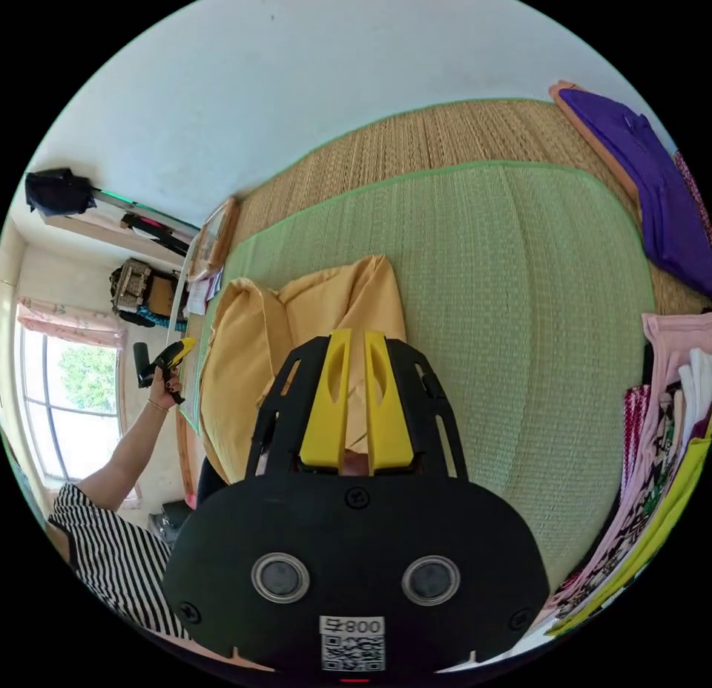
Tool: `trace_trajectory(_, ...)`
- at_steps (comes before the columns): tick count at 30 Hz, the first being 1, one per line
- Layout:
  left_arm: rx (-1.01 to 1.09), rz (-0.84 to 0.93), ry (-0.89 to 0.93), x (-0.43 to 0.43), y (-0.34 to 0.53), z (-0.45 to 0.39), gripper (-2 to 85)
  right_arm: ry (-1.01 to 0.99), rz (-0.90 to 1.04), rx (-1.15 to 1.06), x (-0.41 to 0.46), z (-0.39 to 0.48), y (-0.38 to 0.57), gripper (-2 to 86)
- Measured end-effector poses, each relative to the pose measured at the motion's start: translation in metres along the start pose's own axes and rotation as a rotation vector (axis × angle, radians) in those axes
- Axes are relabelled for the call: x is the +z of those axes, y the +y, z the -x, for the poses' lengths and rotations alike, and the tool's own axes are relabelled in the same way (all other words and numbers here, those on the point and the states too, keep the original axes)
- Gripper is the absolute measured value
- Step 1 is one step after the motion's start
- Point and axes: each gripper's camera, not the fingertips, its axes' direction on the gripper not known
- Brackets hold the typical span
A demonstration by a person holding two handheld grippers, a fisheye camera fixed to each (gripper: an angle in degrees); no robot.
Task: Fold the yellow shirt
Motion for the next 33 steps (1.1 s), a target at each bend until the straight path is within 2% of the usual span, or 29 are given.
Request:
trace_trajectory(6, -0.014, 0.049, -0.203, 0.011, 0.044, -0.008, 9.1, 0.085, 0.060, -0.194, 0.017, 0.092, 0.036, 8.1)
trace_trajectory(11, -0.016, 0.106, -0.383, 0.030, 0.065, -0.036, 10.3, 0.317, 0.143, -0.393, 0.050, 0.185, 0.053, 10.9)
trace_trajectory(15, -0.020, 0.171, -0.480, 0.059, 0.067, -0.060, 10.3, 0.354, 0.181, -0.400, 0.070, 0.215, 0.047, 11.0)
trace_trajectory(21, 0.005, 0.178, -0.601, 0.086, 0.053, -0.100, 6.2, 0.425, 0.190, -0.376, 0.078, 0.251, 0.034, 9.2)
trace_trajectory(26, 0.010, 0.197, -0.587, 0.098, 0.042, -0.123, 2.4, 0.472, 0.192, -0.374, 0.073, 0.278, 0.029, 6.0)
trace_trajectory(33, 0.010, 0.171, -0.571, 0.090, 0.034, -0.161, 0.7, 0.406, 0.154, -0.326, 0.039, 0.293, 0.024, 1.3)
